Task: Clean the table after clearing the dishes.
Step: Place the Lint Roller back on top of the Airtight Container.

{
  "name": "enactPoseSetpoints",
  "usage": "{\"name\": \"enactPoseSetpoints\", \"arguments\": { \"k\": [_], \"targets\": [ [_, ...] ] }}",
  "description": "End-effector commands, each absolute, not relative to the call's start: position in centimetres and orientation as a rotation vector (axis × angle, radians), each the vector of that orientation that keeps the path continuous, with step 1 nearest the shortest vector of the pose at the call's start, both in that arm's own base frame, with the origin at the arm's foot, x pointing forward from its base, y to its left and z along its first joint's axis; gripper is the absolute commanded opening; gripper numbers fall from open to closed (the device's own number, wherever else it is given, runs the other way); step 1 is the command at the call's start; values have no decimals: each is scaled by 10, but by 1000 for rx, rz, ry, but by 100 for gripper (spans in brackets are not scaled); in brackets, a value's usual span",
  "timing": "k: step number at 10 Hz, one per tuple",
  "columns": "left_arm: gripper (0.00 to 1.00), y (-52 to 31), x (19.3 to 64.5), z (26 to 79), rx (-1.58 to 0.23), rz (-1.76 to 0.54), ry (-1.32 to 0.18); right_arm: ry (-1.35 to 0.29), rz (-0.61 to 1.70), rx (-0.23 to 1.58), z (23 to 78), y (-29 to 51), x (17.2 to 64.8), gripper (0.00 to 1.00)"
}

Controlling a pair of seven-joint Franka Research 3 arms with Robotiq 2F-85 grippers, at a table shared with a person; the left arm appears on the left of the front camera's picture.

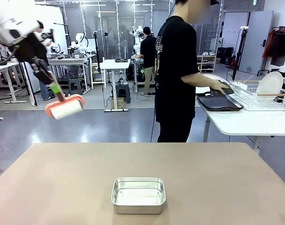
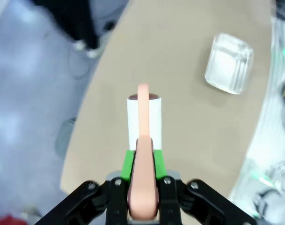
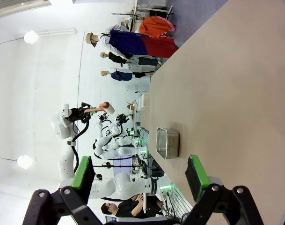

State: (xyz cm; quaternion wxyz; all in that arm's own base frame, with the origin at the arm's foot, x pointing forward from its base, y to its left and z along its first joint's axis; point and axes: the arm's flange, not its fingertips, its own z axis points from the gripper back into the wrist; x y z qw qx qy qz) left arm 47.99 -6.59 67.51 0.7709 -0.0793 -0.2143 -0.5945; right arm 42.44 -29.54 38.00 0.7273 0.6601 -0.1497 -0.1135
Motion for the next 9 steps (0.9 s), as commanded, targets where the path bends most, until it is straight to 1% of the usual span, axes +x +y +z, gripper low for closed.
{"name": "enactPoseSetpoints", "arguments": {
  "k": [1,3,4,6,7,8,9],
  "targets": [
    [21,-95,468,668,-241,-1536,-412,-325,-250,1446,383,-294,421,100],
    [21,-161,442,639,-285,-1726,-340,-325,-250,1446,383,-294,421,100],
    [21,-188,435,625,-218,-1749,-304,-325,-250,1446,383,-294,421,100],
    [21,-234,421,607,-213,-1812,-248,-325,-250,1446,383,-294,421,100],
    [21,-246,417,603,-160,-1810,-282,-325,-250,1446,383,-294,421,100],
    [21,-242,420,607,-214,-1767,-308,-325,-250,1446,383,-294,421,100],
    [21,-246,417,603,-238,-1828,-243,-325,-250,1446,383,-294,421,100]
  ]
}}
